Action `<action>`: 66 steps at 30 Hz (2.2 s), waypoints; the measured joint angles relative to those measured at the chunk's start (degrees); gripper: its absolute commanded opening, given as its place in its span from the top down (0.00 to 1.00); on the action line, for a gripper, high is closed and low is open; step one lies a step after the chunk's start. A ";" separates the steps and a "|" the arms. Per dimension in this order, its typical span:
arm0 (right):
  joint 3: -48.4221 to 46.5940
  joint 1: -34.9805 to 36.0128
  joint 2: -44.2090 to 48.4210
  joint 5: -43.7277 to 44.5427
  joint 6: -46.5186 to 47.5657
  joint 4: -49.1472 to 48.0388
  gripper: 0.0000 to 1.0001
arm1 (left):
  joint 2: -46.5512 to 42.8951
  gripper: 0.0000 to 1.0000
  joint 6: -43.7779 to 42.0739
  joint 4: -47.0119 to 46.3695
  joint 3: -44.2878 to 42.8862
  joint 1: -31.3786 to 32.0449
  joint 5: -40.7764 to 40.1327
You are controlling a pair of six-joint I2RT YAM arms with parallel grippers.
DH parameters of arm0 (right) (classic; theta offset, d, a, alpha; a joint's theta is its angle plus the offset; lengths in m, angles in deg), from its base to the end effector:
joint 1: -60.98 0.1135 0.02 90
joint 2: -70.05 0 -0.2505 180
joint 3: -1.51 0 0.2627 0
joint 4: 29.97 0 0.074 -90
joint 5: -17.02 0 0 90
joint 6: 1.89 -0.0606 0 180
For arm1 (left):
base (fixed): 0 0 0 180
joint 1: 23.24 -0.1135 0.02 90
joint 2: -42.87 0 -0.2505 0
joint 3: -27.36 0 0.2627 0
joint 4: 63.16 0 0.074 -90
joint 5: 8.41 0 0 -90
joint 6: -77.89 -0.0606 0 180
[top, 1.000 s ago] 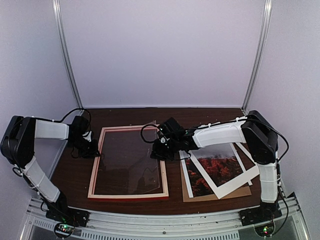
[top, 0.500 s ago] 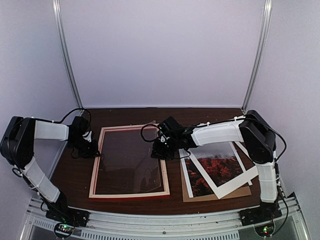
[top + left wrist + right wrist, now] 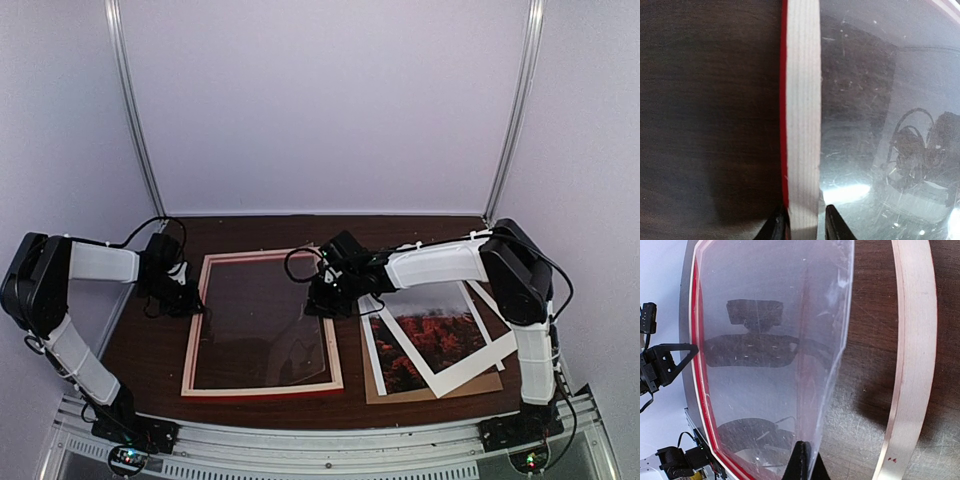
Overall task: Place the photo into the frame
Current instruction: Place the glass panel at the frame body.
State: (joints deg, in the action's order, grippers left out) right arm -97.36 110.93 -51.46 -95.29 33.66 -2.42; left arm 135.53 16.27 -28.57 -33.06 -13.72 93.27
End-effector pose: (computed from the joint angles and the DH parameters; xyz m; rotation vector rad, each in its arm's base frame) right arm 0.2891 0.3797 0.1260 -0.0895 2.7964 1.1357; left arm 0.3000 -0.0628 0.1010 -0.3994 2.7615 -0.4556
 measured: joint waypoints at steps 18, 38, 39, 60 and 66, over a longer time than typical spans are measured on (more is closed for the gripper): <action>0.26 -1.05 0.11 -3.54 -1.05 -0.63 1.00 | -0.39 0.59 -0.02 -2.89 1.38 0.35 1.84; 2.71 -3.45 3.45 -8.66 -3.21 -1.99 1.00 | 2.03 0.51 -0.02 -8.26 0.59 1.73 4.46; 2.91 -3.56 3.54 -8.96 -3.65 -2.23 1.00 | 2.05 0.49 -0.02 -8.46 0.59 1.77 4.46; 3.15 -3.98 5.90 -12.57 -6.60 -5.16 1.00 | 2.05 0.06 0.68 -9.88 -0.48 3.26 5.40; 3.15 -3.98 6.08 -12.90 -6.82 -5.60 1.00 | 1.86 0.06 0.68 -9.64 -0.48 3.32 4.83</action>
State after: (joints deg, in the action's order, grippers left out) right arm -94.21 106.96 -45.38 -108.18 26.84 -8.01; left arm 137.39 16.94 -38.21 -33.54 -10.40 98.10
